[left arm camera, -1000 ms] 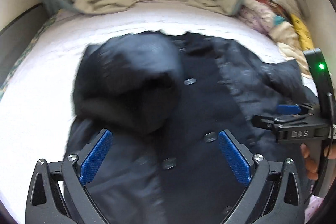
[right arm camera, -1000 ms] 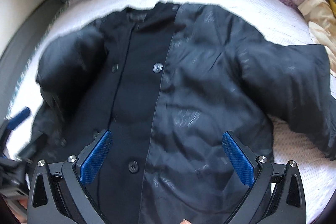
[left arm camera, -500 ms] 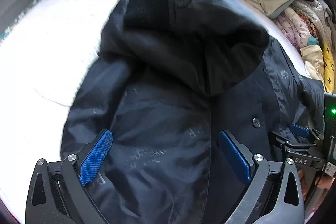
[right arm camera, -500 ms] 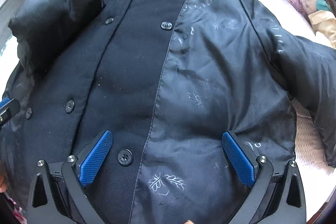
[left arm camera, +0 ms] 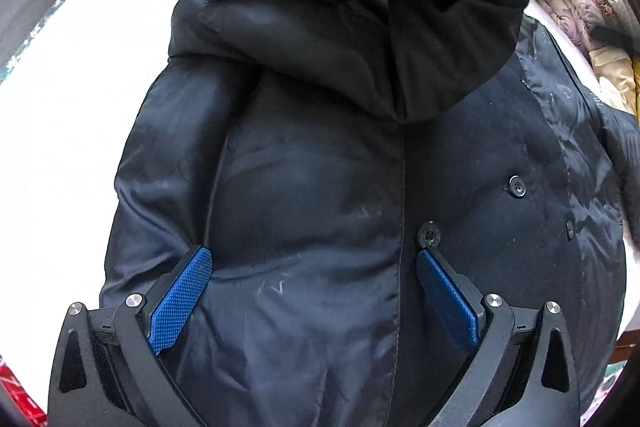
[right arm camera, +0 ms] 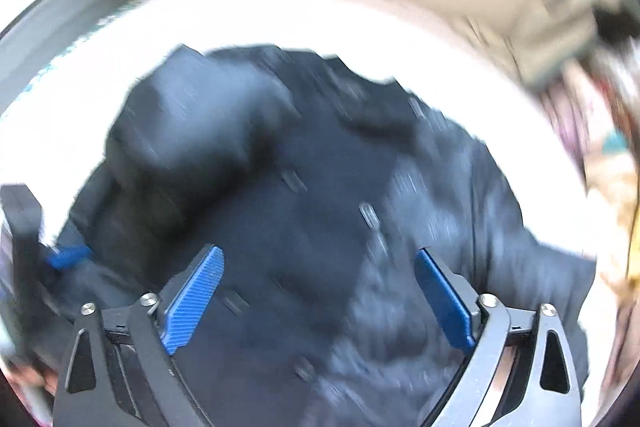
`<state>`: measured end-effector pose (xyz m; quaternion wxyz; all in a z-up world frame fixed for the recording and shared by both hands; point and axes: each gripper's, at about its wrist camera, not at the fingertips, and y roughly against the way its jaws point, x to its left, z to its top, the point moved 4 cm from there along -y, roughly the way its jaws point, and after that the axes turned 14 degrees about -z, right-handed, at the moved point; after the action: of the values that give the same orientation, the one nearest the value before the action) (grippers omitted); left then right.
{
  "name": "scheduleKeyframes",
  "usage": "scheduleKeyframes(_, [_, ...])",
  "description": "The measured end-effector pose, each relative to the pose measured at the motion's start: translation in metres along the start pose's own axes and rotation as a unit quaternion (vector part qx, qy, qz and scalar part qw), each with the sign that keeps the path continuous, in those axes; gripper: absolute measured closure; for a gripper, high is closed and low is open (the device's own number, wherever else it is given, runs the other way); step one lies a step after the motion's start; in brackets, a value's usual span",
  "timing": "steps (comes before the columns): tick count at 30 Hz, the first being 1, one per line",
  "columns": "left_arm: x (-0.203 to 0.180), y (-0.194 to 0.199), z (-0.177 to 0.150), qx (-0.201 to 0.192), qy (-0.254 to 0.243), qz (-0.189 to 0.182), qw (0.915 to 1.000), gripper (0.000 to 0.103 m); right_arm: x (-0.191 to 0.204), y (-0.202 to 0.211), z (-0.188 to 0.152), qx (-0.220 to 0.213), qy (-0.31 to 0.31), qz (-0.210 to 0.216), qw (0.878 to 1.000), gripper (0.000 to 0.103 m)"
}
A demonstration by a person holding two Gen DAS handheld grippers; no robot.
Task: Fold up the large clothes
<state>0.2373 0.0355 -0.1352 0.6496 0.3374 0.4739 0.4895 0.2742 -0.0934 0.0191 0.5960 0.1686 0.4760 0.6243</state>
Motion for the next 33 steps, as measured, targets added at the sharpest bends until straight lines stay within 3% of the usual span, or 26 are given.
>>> scheduleKeyframes(5, [0.001, 0.001, -0.003, 0.013, 0.008, -0.015, 0.9998, 0.0, 0.059, -0.002, 0.05, -0.027, 0.104, -0.023, 0.994, 0.009])
scheduleKeyframes(8, [0.005, 0.004, -0.002, 0.014, 0.012, -0.026, 0.9995, 0.0, 0.09, -0.022, 0.048, -0.011, 0.134, -0.024, 0.991, 0.011])
scheduleKeyframes(10, [0.009, 0.002, -0.007, 0.016, 0.011, -0.028, 0.9994, 0.0, 0.098, -0.038, 0.045, 0.001, 0.147, -0.039, 0.988, 0.019])
scheduleKeyframes(12, [0.019, 0.009, -0.009, 0.015, 0.011, -0.028, 0.9994, 0.0, 0.093, -0.057, 0.045, 0.026, 0.127, -0.034, 0.991, 0.045])
scheduleKeyframes(15, [0.025, 0.012, -0.011, 0.015, 0.012, -0.029, 0.9994, 0.0, 0.065, -0.075, 0.036, 0.042, 0.059, -0.034, 0.997, 0.068])
scheduleKeyframes(18, [0.03, 0.01, -0.009, 0.014, 0.014, -0.028, 0.9994, 0.0, 0.019, -0.077, 0.023, 0.049, -0.056, -0.006, 0.997, 0.076])
scheduleKeyframes(22, [0.026, 0.007, -0.01, 0.014, 0.015, -0.024, 0.9995, 0.0, -0.028, -0.076, -0.014, 0.055, -0.192, 0.066, 0.978, 0.076])
scheduleKeyframes(25, [0.026, 0.008, -0.009, 0.013, 0.017, -0.024, 0.9995, 0.0, -0.046, -0.077, -0.052, 0.073, -0.236, 0.119, 0.962, 0.068])
scheduleKeyframes(30, [0.023, 0.009, -0.01, 0.007, 0.013, -0.016, 0.9998, 0.0, -0.065, -0.062, -0.101, 0.077, -0.268, 0.167, 0.946, 0.024])
scheduleKeyframes(33, [0.017, 0.015, -0.012, -0.001, 0.011, -0.013, 0.9999, 0.0, -0.084, -0.056, -0.119, 0.076, -0.318, 0.215, 0.92, 0.02])
